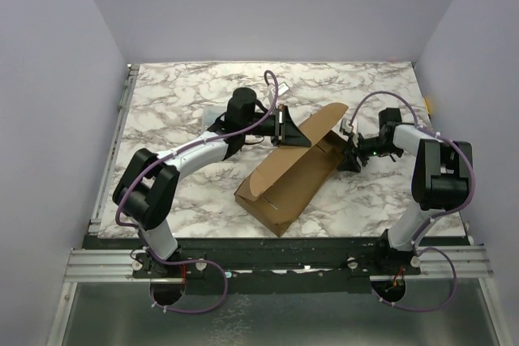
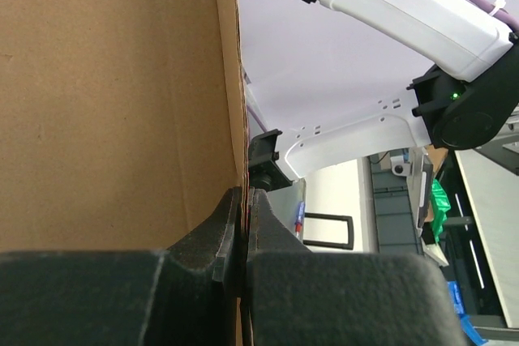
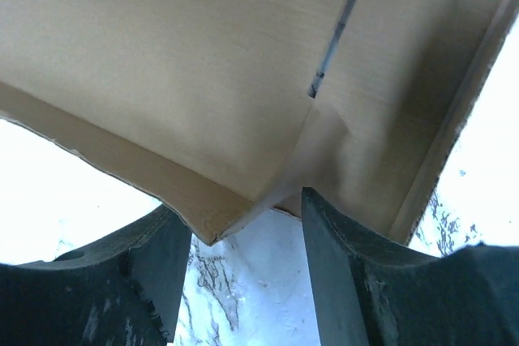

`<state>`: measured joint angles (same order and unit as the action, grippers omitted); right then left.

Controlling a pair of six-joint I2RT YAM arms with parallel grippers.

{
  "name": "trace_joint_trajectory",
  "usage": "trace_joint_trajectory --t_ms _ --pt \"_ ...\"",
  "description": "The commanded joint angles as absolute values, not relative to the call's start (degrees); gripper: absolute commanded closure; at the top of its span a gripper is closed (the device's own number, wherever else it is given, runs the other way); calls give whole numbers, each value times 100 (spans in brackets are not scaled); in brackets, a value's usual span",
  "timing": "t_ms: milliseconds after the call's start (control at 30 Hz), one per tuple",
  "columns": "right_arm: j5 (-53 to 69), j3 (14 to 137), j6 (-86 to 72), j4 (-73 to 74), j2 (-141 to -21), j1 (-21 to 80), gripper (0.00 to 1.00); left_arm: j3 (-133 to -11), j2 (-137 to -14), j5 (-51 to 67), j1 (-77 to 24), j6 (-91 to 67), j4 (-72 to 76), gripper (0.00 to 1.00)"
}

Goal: Fold the paper box
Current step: Fold the paper box at the center of the board.

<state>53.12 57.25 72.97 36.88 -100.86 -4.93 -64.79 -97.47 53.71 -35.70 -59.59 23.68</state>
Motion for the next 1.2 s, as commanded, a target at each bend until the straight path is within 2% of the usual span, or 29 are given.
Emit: trace_joint_trajectory --t_ms 0,367,567,633,800,1067,1133,1167 --pt "5006 5605 6709 2981 -9908 -469 43 -6425 -9710 5524 -3630 -6248 2457 100" --pt "5120 5543 6721 3253 -9695 -473 37 -6378 -9930 5490 -3572 -6536 2474 100" --pt "5079 5539 6812 3454 -9593 -482 39 -6293 -9923 5390 -3384 -6441 2415 100" --pt "5118 5524 6889 3532 -9616 -483 42 -6284 -9910 5396 -3352 -6410 2387 100" --pt "5254 5646 7066 3754 -9884 -483 61 -6275 -9897 5493 -3344 -6366 2377 100" --pt "5493 6027 7288 4060 -10181 -479 83 -6236 -9852 5744 -3349 -6333 2377 100" --pt "5552 6116 7346 4166 -10233 -483 82 -6232 -9869 5753 -3349 -6326 2373 100" --pt "5584 6134 7363 4197 -10238 -477 79 -6236 -9871 5755 -3349 -6320 2375 100"
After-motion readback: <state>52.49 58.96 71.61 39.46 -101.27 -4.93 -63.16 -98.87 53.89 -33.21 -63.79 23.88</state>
